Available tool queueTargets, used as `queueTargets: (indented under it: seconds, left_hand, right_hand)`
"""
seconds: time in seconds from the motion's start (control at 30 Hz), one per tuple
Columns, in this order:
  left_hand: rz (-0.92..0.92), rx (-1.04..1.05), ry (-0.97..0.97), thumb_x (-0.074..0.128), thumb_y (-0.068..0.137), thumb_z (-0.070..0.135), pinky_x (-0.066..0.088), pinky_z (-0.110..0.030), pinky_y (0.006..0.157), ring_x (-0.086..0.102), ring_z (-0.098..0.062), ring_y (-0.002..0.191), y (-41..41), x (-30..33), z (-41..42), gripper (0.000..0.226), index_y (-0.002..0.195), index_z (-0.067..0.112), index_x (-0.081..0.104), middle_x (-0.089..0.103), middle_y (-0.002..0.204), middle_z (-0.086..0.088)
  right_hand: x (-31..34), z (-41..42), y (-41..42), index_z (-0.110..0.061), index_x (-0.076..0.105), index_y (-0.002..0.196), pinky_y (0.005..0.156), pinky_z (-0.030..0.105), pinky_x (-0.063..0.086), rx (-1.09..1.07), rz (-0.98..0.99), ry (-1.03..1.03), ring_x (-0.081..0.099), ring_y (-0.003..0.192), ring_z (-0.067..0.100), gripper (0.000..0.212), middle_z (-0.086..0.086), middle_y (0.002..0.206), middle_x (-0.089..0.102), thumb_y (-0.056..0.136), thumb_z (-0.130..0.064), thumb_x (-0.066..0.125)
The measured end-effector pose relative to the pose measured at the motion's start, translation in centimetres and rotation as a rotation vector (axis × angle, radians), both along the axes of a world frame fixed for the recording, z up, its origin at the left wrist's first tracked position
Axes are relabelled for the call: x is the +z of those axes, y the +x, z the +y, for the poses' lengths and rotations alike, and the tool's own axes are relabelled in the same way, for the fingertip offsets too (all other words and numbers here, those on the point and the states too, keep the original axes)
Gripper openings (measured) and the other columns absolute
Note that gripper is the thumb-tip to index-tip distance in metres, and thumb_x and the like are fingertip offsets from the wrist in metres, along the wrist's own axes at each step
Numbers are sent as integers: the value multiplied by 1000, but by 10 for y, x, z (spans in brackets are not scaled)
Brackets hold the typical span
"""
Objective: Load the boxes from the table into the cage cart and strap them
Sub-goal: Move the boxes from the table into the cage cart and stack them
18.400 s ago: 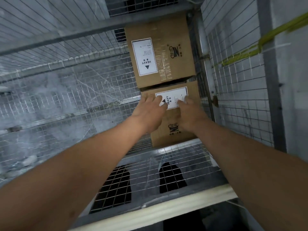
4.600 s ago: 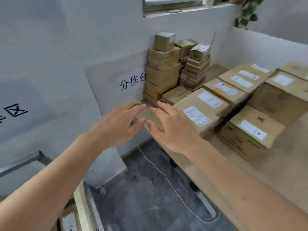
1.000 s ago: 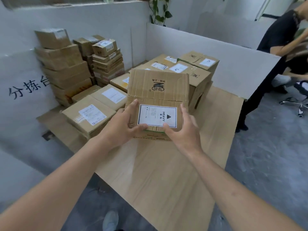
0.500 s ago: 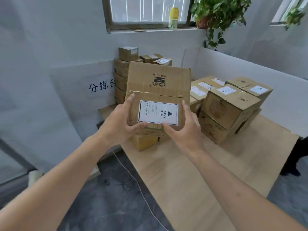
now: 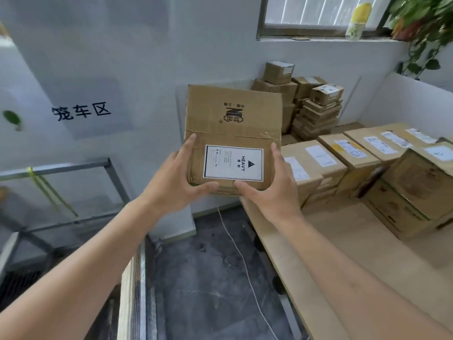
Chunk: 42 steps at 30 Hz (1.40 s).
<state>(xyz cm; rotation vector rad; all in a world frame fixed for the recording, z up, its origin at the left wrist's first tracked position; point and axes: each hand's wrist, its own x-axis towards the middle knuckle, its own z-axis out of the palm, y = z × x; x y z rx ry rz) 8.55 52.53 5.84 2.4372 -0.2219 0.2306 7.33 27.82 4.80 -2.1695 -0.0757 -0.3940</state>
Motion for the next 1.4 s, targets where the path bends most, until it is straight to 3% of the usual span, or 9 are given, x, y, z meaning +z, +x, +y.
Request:
queueTargets:
  seconds: [0.1, 0.23, 0.43, 0.7, 0.83, 1.23, 1.4]
  left_hand:
    - [21, 61, -15, 84, 71, 68, 41, -38, 112, 46, -18, 138, -9, -7, 32, 128, 164, 38, 1, 43, 155, 0]
    - [58, 160, -21, 83, 71, 69, 39, -37, 114, 44, -18, 140, -22, -15, 64, 129, 164, 38, 0, 41, 157, 0]
    - [100, 335, -42, 83, 72, 68, 39, -38, 114, 44, -18, 139, -41, -34, 92, 128, 165, 37, 1, 45, 152, -1]
    - [132, 586, -98, 87, 73, 61, 31, -28, 114, 37, -15, 147, -67, -64, 94, 126, 166, 26, 9, 42, 160, 0]
    - [148, 724, -109, 86, 72, 63, 33, -32, 117, 40, -16, 145, -80, -77, 92, 126, 166, 25, 11, 43, 159, -1]
    - [283, 1073, -262, 71, 56, 88, 35, -47, 121, 41, -20, 145, -145, -126, 149, 138, 165, 35, 5, 41, 159, -2]
    - [409, 1129, -349, 81, 66, 75, 39, -44, 116, 48, -23, 131, -168, -152, 203, 134, 165, 37, -1, 44, 141, -5]
  right_hand:
    - [-6, 30, 7, -35, 14, 165, 106, 20, 25, 73, 17, 12, 26, 122, -13, 122, -12, 146, 39, 71, -56, 90]
    - [-15, 64, 20, -33, 13, 165, 105, 19, 24, 179, 55, 8, 25, 120, -13, 124, -17, 135, 35, 71, -55, 90]
    - [-31, 104, 43, -30, 16, 165, 108, 20, 23, 358, 90, -36, 26, 127, -9, 123, -4, 156, 39, 71, -56, 91]
    - [-61, 136, 77, -35, 15, 165, 111, 22, 21, 650, 187, -55, 23, 133, -9, 124, -10, 163, 31, 70, -56, 91]
    - [-72, 151, 91, -34, 14, 165, 111, 23, 22, 787, 208, -88, 29, 146, 5, 125, -9, 164, 31, 69, -58, 91]
    - [-109, 269, 83, -33, 16, 165, 102, 17, 31, 1127, 268, -211, 35, 123, -3, 124, -9, 145, 42, 70, -55, 92]
    - [-140, 344, 71, -33, 16, 164, 103, 18, 31, 1217, 312, -291, 35, 125, -1, 124, -8, 145, 43, 69, -56, 92]
